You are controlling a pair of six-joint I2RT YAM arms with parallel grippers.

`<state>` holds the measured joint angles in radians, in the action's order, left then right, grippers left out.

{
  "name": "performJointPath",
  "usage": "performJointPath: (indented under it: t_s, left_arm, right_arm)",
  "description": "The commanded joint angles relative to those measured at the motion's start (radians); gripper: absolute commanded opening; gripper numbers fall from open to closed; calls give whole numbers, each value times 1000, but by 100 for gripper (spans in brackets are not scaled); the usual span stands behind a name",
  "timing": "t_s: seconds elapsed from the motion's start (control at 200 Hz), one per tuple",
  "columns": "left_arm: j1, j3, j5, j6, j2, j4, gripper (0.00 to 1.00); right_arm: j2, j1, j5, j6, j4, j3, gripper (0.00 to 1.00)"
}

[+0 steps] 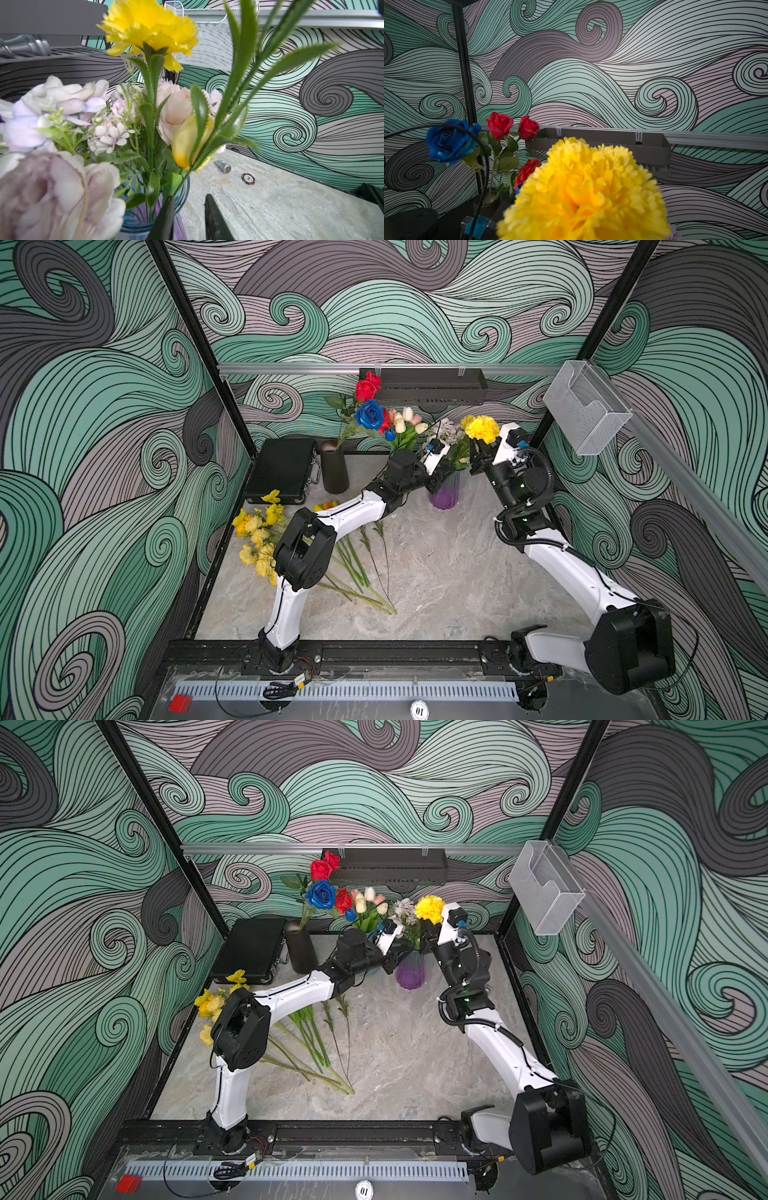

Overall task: Pick out yellow flowers from the vase
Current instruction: Pick up the flower from the vase.

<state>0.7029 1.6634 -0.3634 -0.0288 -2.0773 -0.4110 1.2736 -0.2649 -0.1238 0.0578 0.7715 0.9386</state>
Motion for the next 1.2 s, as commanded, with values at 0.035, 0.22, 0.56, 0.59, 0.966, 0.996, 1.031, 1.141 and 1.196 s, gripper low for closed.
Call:
performJointPath:
  t_s: [0.035,0.22,0.56,0.59,0.966,0.996,1.031,1.141,1.196]
  left_arm:
    - [0,61,-20,-23,-32,21,22]
    - [0,82,-23,-27,-51,9,20]
    - [0,129,-7,-31,-84,-17,22]
    - [-1,133,-4,-32,-87,-16,22]
    - [-1,172,10,-72,-100,12,20]
    - [-1,173,7,-74,-100,12,18]
    - [-2,172,3,-74,-99,11,16]
    - [0,170,-13,-78,-92,20,10]
    - [-1,161,-17,-82,-84,21,8]
  right_arm:
    - [-37,4,-24,22,17,7,32]
    - [-45,4,-31,27,17,-1,32]
    - [-45,4,-41,41,18,1,32]
    - [-43,3,-41,42,18,2,32]
    - [-35,4,-45,48,19,4,32]
    - [-34,4,-45,48,19,3,32]
    - [-34,4,-43,48,19,4,32]
    - [-32,5,-41,45,17,5,32]
    - [-32,4,-39,42,16,8,32]
